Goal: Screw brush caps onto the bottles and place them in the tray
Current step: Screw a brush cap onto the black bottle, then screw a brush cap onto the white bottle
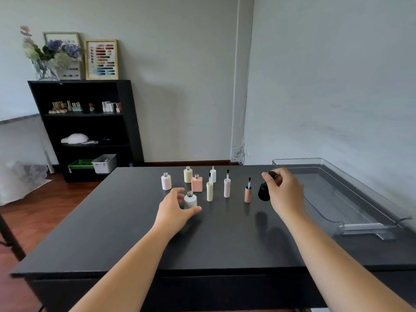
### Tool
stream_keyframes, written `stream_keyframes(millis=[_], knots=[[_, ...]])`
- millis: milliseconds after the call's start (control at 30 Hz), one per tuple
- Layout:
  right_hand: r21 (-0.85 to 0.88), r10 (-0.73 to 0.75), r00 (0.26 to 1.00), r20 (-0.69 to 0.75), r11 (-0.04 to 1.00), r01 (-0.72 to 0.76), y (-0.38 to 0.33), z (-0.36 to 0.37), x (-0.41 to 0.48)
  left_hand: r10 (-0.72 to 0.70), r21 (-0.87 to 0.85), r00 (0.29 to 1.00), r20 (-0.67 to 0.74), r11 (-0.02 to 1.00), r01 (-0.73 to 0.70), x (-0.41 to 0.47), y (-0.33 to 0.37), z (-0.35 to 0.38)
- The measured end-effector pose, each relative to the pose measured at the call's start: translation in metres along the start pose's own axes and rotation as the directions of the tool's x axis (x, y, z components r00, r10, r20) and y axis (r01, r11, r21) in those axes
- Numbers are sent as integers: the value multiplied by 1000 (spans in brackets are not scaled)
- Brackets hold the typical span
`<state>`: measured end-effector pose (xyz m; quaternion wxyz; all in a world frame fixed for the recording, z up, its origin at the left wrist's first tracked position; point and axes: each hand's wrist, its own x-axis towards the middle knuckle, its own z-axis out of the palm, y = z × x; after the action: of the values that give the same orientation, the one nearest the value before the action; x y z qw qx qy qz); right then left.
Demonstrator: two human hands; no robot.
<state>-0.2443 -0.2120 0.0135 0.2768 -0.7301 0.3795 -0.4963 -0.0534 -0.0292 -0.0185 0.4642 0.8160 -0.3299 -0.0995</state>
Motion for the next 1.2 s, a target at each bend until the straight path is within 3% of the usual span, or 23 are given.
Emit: stream_keyframes(millis=[133, 433, 567, 733, 800, 933, 1200], knots=[[-97, 13, 999, 51, 995, -8, 7, 7, -2, -29, -26, 999, -23, 999, 28, -1, -5, -2], [-191, 17, 1000, 13, 982, -15, 9, 11, 3, -17, -36, 998, -64, 999, 15, 2, -4, -4], [-231, -122, 992, -36, 967, 110, -7, 7, 7, -24, -68, 997, -72, 998, 19, 4, -2, -6], [-117, -165, 977, 136, 976, 181, -38, 19, 35, -26, -71, 997, -68, 997, 21, 6, -1, -9], [-61, -157, 944, 292, 981, 182, -50, 30, 50, -23, -66, 998, -65, 998, 18, 6, -3, -9], [-107, -100, 792, 602, 973, 204, -66, 58, 76, -22, -90, 997, -70, 996, 15, 6, -7, -11], [-305, 72, 581, 811, 899, 315, -68, 111, 108, -16, -123, 997, -77, 992, 7, 7, -11, -11]])
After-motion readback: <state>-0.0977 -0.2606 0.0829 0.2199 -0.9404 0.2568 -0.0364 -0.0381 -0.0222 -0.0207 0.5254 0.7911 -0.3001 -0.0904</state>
